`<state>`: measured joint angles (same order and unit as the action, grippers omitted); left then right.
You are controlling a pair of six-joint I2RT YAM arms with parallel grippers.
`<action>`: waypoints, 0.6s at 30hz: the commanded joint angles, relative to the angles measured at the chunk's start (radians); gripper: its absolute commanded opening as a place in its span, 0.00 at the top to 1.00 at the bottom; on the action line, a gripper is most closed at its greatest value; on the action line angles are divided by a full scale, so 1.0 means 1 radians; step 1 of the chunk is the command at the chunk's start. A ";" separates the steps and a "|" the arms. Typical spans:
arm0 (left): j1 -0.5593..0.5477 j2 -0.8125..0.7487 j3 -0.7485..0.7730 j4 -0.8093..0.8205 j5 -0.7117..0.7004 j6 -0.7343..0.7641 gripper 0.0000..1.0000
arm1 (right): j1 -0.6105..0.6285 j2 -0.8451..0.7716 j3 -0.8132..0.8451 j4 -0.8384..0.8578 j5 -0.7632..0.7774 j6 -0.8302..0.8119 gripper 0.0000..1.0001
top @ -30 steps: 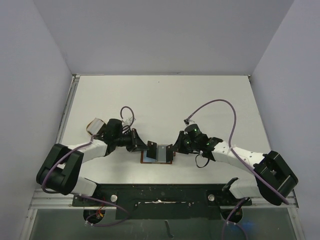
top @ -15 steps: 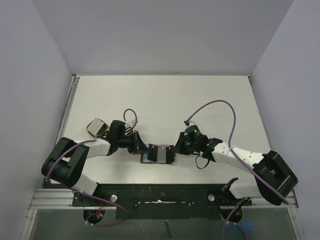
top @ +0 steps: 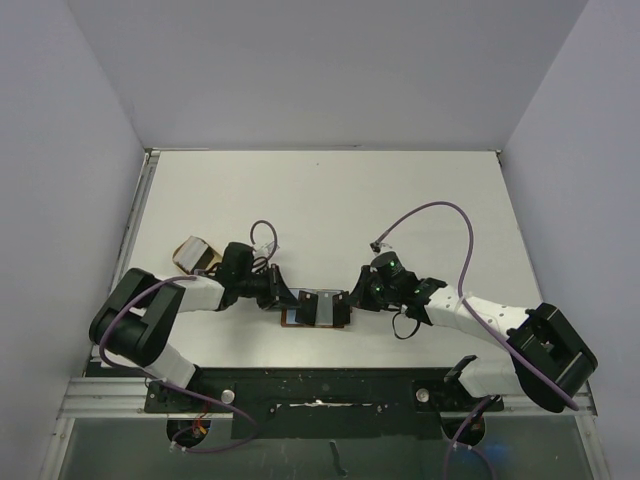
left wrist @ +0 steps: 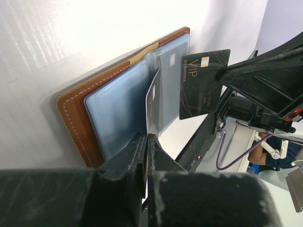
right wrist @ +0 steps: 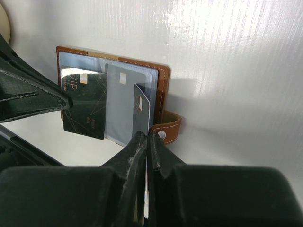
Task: Put the credit cards into the card holder
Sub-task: Insert the credit card into the card holder.
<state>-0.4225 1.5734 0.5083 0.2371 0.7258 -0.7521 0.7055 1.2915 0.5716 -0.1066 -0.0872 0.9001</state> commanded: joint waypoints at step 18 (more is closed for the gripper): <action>-0.021 0.050 0.024 0.093 -0.100 -0.034 1.00 | 0.000 -0.036 -0.004 -0.008 0.061 -0.007 1.00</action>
<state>-0.4316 1.6024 0.5110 0.2546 0.6823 -0.7700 0.7059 1.2900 0.5716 -0.1078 -0.0692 0.9005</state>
